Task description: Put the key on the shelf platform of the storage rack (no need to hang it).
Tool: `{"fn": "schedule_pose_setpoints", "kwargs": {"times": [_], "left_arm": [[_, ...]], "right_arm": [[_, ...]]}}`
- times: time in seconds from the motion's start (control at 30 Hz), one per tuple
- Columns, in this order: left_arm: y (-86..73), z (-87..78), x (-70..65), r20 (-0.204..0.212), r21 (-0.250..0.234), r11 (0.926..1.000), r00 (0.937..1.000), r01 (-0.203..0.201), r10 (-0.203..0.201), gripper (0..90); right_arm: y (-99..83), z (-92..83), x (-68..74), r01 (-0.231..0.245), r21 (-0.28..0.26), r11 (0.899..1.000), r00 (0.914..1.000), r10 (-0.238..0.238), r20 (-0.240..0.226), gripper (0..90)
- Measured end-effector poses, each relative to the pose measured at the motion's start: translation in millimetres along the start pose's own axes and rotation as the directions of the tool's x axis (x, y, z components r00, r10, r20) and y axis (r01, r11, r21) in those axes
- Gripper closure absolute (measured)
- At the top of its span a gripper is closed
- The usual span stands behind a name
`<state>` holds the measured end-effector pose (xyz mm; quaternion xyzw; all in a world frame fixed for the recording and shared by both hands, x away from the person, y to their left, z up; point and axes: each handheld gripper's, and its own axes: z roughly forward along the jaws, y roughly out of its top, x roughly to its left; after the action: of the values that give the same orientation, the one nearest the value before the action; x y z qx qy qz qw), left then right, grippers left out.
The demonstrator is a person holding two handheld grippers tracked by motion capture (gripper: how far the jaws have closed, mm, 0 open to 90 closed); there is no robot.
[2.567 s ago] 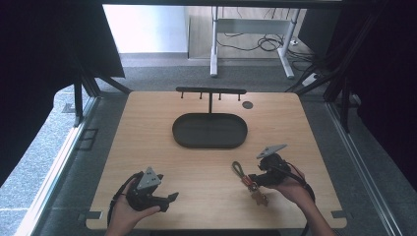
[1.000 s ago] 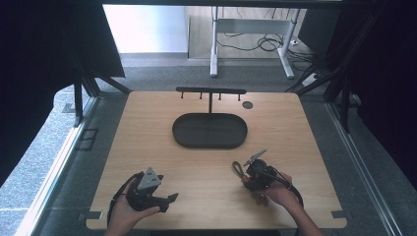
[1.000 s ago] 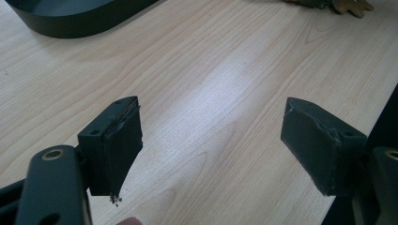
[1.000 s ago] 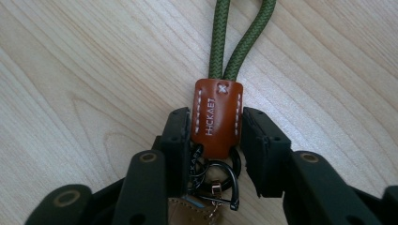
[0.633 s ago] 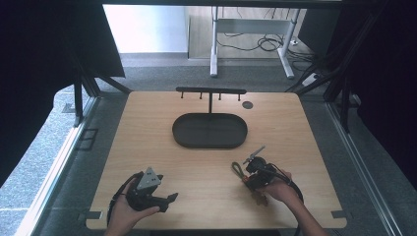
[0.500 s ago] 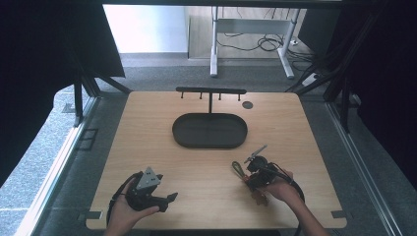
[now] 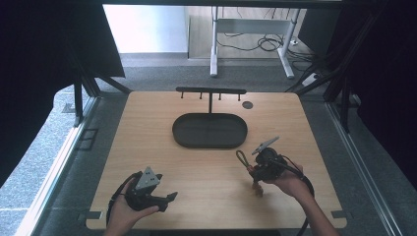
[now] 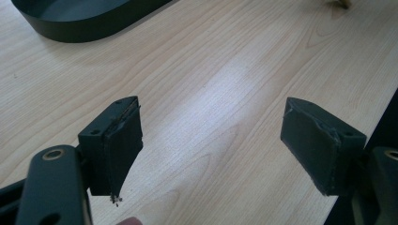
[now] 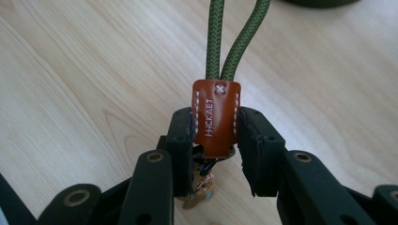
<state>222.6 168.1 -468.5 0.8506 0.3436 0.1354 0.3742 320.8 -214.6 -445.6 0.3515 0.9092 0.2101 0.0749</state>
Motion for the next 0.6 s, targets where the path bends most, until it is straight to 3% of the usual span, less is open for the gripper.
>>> {"fn": "schedule_pose_setpoints", "kwargs": {"times": [0.2,0.6], "left_arm": [[-0.3,0.0,0.9,-0.002,-0.003,1.0000,1.0000,0.000,0.000,21.7],[-0.3,-0.8,1.7,-0.002,-0.003,1.0000,1.0000,-0.002,0.002,21.7]], "right_arm": [[10.9,-10.0,-2.0,0.004,-0.031,1.000,0.9999,-0.003,0.012,67.6],[34.8,-15.9,-2.4,0.023,-0.029,0.999,0.9997,-0.023,0.000,67.5]]}}
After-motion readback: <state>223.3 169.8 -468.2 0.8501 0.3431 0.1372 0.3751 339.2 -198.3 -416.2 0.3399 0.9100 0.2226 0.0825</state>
